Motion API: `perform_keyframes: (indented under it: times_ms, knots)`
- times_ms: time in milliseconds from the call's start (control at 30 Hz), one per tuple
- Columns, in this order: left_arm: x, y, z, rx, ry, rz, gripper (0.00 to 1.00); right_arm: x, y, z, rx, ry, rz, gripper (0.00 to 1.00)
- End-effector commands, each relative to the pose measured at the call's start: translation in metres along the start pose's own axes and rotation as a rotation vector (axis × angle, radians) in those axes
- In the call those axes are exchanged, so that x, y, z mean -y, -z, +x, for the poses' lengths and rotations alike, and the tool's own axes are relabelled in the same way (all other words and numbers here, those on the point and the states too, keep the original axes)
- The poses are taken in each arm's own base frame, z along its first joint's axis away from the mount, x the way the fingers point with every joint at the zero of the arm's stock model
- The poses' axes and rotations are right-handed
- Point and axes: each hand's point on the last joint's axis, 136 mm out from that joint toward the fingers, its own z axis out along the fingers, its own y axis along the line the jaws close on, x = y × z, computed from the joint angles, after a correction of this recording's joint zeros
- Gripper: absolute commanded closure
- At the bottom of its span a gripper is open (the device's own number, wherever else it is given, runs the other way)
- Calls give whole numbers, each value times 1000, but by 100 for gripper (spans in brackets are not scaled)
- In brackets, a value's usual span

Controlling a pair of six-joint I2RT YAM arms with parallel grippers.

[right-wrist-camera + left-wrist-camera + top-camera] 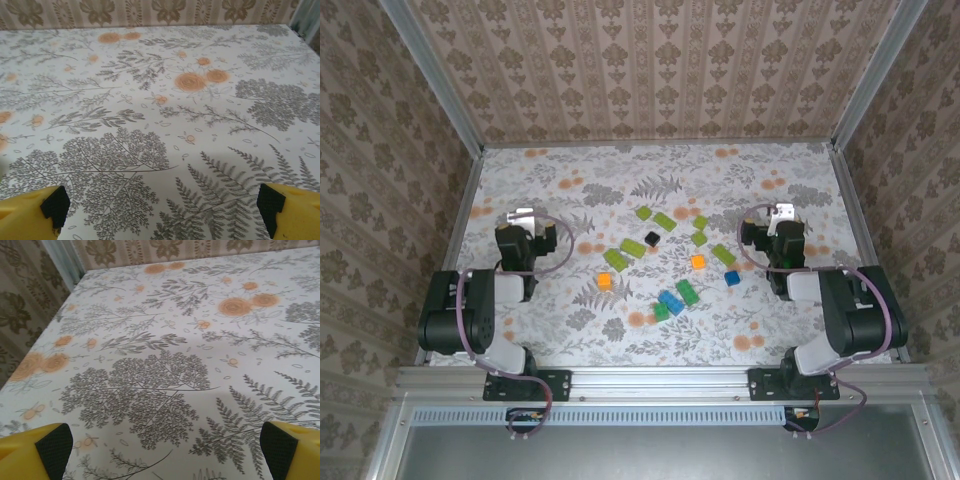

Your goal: Assemble a carrot with lego

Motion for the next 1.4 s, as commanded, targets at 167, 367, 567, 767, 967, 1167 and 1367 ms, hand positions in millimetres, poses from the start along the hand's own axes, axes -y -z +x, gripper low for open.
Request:
perform_keyframes:
  times_ms: [167,367,567,767,967,1167,1367]
  knots:
    - [-10,34,-66,31,22,-126,0,17,27,-60,-109,-180,139,0]
    - [-3,52,-106,-65,92,-40,0,-55,44,-76,-209,-83,-84,0]
    - [-43,72,-96,-201,351,-213,0,-160,67,-50,-408,220,-251,6]
    - [-24,79,-100,-123,458,20,0,-246,83,-27,-474,445,-345,13]
    - [-38,97,-103,-112,480,-36,0,-299,87,6,-601,505,-452,18]
    - [-63,89,-66,-293,541,-147,0,-338,86,30,-689,505,-511,23]
    - [-56,67,-47,-373,599,-95,0,-366,89,43,-743,505,-541,26]
